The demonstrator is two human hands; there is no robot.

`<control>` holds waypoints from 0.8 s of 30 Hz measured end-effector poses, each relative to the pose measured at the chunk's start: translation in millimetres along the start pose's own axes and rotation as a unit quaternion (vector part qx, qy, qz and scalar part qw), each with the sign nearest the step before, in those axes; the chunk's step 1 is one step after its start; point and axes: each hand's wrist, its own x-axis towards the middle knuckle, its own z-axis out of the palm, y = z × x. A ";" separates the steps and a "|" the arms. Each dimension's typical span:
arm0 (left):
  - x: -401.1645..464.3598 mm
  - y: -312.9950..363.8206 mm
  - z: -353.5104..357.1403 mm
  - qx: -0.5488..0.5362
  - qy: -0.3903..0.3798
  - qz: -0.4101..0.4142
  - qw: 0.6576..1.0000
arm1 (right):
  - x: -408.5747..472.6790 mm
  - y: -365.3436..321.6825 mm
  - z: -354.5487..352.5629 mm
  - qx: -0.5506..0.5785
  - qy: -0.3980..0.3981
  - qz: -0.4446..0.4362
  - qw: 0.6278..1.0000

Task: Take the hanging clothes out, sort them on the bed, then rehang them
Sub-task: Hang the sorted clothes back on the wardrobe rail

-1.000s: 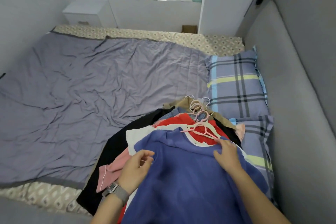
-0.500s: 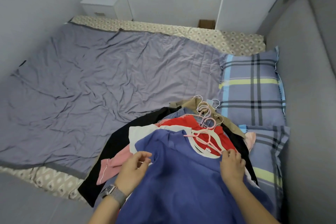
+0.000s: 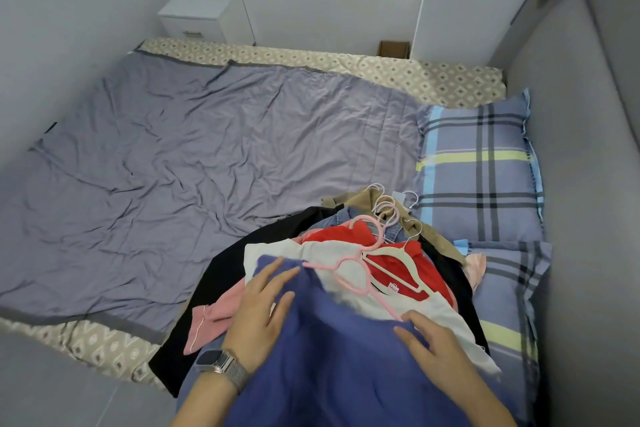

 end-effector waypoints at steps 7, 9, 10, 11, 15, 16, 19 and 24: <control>-4.0 3.9 -5.4 0.157 0.040 0.038 0.986 | -23.3 -28.1 -35.5 0.135 -0.158 0.040 0.977; -5.3 3.3 -4.8 0.149 0.040 0.044 0.987 | -12.0 -25.0 -42.1 0.144 -0.152 0.079 0.975; -6.8 3.0 -3.9 0.142 0.039 0.047 0.988 | -1.1 -18.6 -45.1 0.151 -0.128 0.133 0.971; -9.1 2.1 -3.4 0.139 0.036 0.050 0.988 | 11.0 -10.8 -47.1 0.147 -0.097 0.185 0.967; -18.0 -1.2 -5.2 0.146 -0.006 0.048 0.988 | 60.3 45.2 -46.6 -0.133 0.000 0.193 0.972; -19.8 -1.7 -5.9 0.142 -0.019 0.037 0.989 | 67.7 55.4 -41.6 -0.172 0.007 0.203 0.964; -24.9 -7.4 -8.7 0.105 -0.036 0.005 0.994 | 83.6 71.0 -18.1 -0.285 -0.014 0.202 0.937; -36.1 -27.5 -18.4 0.052 -0.063 -0.002 0.997 | 87.4 76.5 -4.2 -0.164 0.023 0.196 0.967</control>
